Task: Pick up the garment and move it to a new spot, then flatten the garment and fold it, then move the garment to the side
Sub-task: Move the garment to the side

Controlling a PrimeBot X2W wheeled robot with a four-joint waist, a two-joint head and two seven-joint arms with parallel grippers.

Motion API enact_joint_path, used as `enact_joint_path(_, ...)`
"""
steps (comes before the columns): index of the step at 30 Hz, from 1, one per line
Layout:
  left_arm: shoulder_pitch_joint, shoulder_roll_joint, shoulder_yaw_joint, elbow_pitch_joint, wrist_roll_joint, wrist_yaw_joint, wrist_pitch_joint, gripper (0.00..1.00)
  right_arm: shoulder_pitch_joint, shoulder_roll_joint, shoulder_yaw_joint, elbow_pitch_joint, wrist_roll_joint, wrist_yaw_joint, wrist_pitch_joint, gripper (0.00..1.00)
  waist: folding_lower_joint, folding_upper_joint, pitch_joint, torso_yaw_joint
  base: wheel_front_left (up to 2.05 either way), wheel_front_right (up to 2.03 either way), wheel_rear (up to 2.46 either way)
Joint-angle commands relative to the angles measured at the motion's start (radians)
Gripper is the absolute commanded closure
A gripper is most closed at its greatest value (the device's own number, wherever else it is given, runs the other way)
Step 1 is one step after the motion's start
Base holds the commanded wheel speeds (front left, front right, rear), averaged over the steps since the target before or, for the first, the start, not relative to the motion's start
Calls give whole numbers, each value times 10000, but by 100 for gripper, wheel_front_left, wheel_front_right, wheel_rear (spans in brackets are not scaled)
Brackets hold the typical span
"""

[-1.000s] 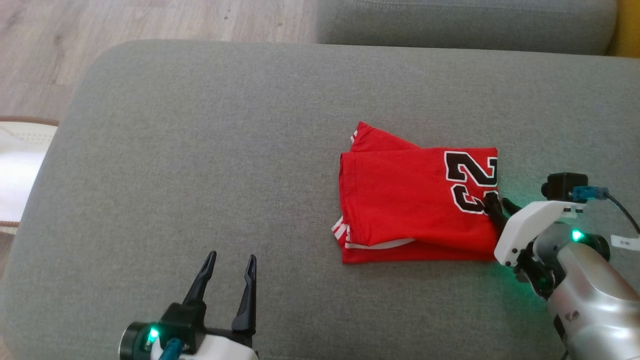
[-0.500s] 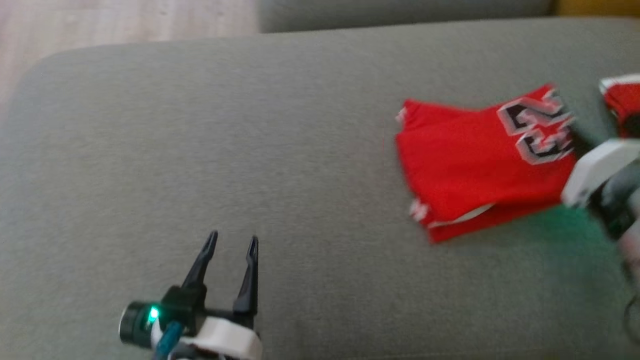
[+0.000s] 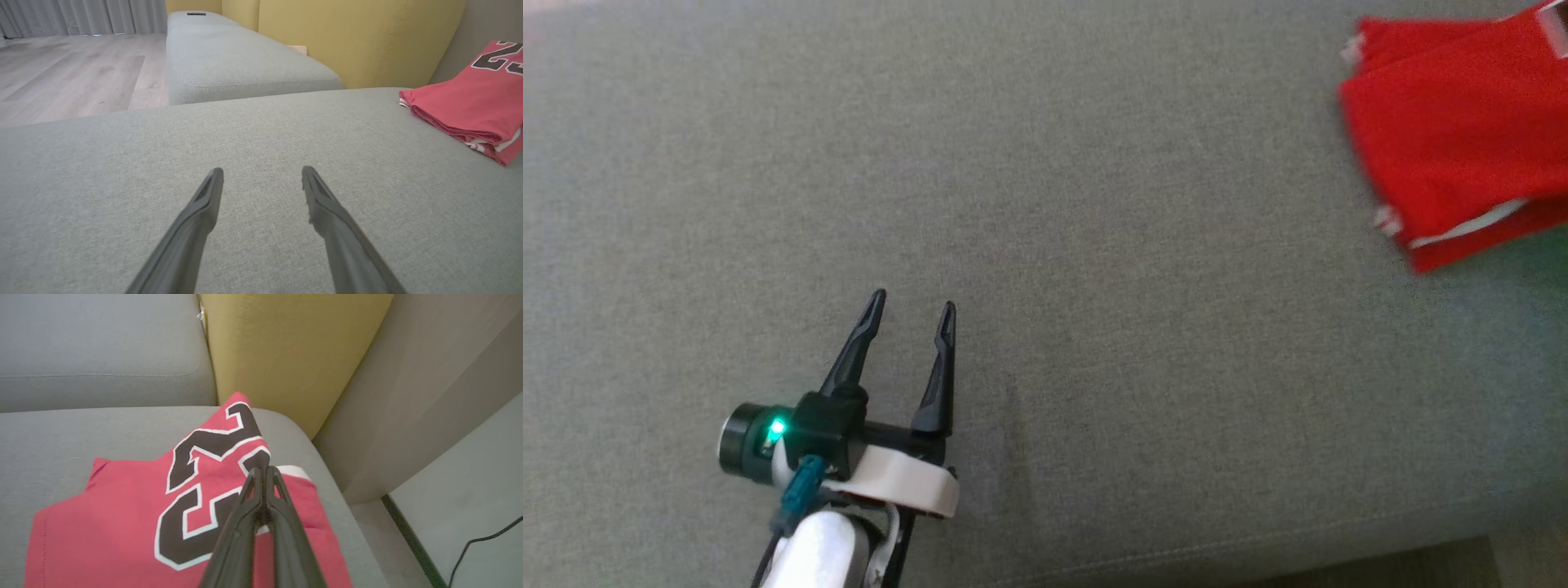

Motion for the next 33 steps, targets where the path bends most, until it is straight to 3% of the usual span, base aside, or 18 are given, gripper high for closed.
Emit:
enact_joint_path(1, -286, -57, 230, -319, 70, -15, -122, 0, -297, -540, -87, -183, -137, 35, -125, 100, -2, 0, 203, -17, 0, 0, 0)
enact_joint_path(8, -512, -57, 107, -327, 110, -13, -122, 0, -914, -1445, -861, 106, -993, 35, -205, 100, -2, 0, 553, 127, 0, 0, 0)
enact_joint_path(9, -529, -57, 116, -315, 108, -15, -122, 0, -951, -1465, -965, 170, -1141, 35, -209, 57, -2, 0, 555, 144, 0, 0, 0)
enact_joint_path(10, -544, -57, 122, -294, 109, -11, -122, 0, -957, -1445, -1071, 240, -1293, 35, -242, 0, -2, 0, 527, 174, 0, 0, 0)
enact_joint_path(15, -503, -57, 207, -230, -1, 83, -122, 0, -513, -575, -1509, 503, -1908, 35, -624, 0, -2, 0, -28, 331, 0, 0, 0)
enact_joint_path(21, 87, -57, 455, -290, -243, 314, -122, 0, 816, 1196, -1862, 654, -2120, 35, -1291, 0, -2, 0, -1252, 572, 0, 0, 0)
enact_joint_path(33, 1695, -57, 1726, -520, -705, 840, -122, 0, 3716, 4421, -1288, -61, -1781, 35, -2697, 0, -2, 0, -3331, 1012, 0, 0, 0)
